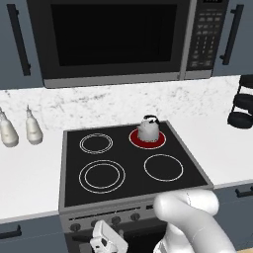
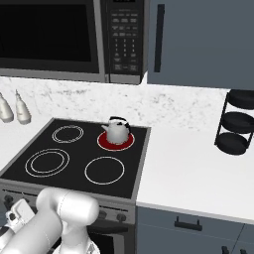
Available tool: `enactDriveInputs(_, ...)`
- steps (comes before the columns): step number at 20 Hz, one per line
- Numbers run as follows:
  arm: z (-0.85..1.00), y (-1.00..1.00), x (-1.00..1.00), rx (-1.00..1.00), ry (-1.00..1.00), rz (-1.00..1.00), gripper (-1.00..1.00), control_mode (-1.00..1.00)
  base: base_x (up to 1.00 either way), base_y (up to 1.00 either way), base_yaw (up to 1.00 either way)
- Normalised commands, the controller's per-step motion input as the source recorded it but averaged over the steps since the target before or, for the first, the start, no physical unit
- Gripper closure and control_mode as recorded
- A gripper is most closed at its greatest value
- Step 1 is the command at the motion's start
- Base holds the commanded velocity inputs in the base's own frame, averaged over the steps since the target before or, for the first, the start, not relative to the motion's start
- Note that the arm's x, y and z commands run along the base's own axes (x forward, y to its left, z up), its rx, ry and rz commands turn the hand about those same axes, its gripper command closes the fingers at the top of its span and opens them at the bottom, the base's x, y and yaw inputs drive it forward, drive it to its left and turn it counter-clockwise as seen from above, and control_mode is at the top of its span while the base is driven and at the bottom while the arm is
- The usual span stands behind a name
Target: Turn off the rear right burner of the stove.
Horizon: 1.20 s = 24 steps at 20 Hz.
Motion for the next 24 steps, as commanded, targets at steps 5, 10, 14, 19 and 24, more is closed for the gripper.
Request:
enactDriveInputs(5, 0.0, 0.0, 0.01, 0.0, 0.0, 0.0, 1.0, -1.0, 0.0, 0.0, 0.0)
enactDriveInputs(10, 0.0, 0.0, 0.0, 0.0, 0.0, 0.0, 1.0, -1.0, 0.0, 0.0, 0.0)
enactDriveInputs(14, 0.0, 0.0, 0.0, 0.01, 0.0, 0.0, 1.0, -1.0, 0.0, 0.0, 0.0)
enactDriveInputs(19, 0.12, -0.04, 0.0, 0.14, 0.0, -0.02, 1.0, -1.0, 0.0, 0.0, 0.0)
enactDriveInputs(24, 0.19, -0.18, 0.0, 0.36, 0.0, -0.14, 1.0, -1.0, 0.0, 0.0, 0.0)
